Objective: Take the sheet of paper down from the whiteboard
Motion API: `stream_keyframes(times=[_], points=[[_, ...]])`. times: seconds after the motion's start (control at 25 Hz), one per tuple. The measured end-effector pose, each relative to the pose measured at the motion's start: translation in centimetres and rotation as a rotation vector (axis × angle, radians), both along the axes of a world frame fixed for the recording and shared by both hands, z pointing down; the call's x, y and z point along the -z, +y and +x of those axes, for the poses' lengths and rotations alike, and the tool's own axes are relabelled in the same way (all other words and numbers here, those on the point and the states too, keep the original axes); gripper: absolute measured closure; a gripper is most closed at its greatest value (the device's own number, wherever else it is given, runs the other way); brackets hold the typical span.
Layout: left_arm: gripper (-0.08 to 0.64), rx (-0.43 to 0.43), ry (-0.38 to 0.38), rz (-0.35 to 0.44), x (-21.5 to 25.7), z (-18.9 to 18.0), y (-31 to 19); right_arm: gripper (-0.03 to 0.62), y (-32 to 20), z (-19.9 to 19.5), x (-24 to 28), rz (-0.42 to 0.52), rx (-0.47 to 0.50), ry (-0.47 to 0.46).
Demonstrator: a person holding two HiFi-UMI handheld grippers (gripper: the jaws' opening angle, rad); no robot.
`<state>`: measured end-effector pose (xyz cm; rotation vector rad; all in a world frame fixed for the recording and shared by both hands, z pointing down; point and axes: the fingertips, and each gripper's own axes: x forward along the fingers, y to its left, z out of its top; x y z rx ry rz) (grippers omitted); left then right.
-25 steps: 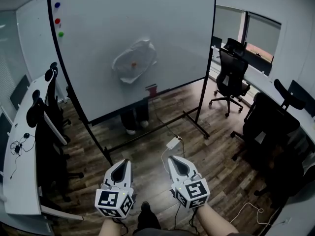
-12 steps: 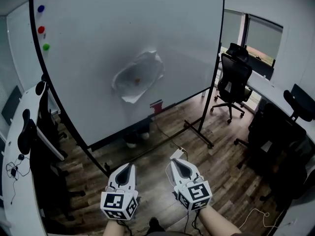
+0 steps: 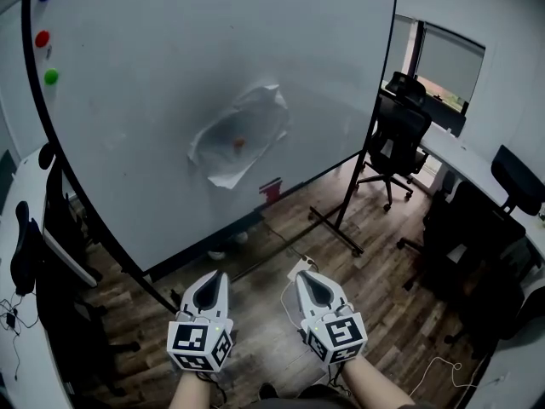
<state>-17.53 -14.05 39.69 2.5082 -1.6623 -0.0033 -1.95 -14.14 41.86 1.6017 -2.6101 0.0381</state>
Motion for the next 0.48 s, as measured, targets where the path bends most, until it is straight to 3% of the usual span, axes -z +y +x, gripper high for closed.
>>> stream_keyframes(times=[0.2,0.48], points=[[0.543,-0.014,0.023,-0.008,0.0,-0.1,-2.8,0.568,-2.3,0.0,-0.1,-0.017,-0.028,-0.01],[0.543,0.021,0.025,-0.033,-1.0,-0.3,-5.3,0.568,-6.0,-2.3,1.5,0.041,0.057,-0.005]])
